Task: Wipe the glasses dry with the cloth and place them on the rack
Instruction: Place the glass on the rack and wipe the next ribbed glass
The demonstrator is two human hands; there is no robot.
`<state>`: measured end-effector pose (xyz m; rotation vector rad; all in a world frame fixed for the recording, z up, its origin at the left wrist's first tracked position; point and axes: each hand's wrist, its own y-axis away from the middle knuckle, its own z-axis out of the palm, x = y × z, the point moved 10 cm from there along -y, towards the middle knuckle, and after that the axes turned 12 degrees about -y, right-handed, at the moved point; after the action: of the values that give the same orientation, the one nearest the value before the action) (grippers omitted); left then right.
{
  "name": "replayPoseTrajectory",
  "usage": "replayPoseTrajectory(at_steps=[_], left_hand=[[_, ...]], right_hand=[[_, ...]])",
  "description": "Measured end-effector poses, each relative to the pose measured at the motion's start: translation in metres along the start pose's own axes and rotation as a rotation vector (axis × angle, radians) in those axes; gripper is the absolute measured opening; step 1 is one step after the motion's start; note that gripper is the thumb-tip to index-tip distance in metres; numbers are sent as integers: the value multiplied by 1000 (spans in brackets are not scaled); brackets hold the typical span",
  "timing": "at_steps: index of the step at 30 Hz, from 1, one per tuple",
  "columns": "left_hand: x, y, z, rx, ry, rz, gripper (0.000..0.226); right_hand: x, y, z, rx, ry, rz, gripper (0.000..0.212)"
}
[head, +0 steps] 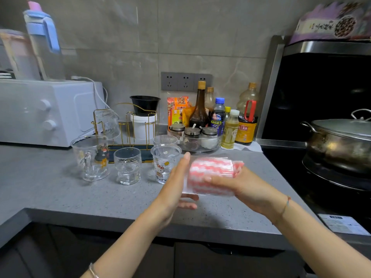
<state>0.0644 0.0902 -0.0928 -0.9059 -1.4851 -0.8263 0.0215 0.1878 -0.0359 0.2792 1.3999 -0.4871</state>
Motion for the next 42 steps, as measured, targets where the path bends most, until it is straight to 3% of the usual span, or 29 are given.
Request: replayPoseTrajectory(at_steps=[3,8,13,17,20,25,28,30,33,37,42], left_hand=[[2,1,-4,45,96,-15,82],[5,0,-8,78,156,11,51],[6,1,-8,93,206,38,57],[14,1,-12,153,22,161,72],[30,12,-14,148,-123,274,15],[57,19,-12,152,-432,550,61],[58,18,-12,136,-423,573,66],[56,17,-10,106,-367,540,73],[47,13,-5,34,-266,408,60],[23,2,-2,-36,-45,156,104],[31,3,-13,84,-75,232,104]], right_hand=[[-2,2,0,29,55,-58,26],[-7,5,11,-111,76,-60,33],[-9,11,14,-107,208,-100,31],[1,11,19,-133,302,-107,40],[6,11,16,-113,170,-89,42],[4,10,16,-135,-73,-61,33],[1,8,9,-74,-141,-70,19],[-4,6,6,-35,-104,-111,25],[-13,5,1,31,20,-185,34],[-31,11,3,73,228,-304,23],[-33,14,0,134,219,-342,27]])
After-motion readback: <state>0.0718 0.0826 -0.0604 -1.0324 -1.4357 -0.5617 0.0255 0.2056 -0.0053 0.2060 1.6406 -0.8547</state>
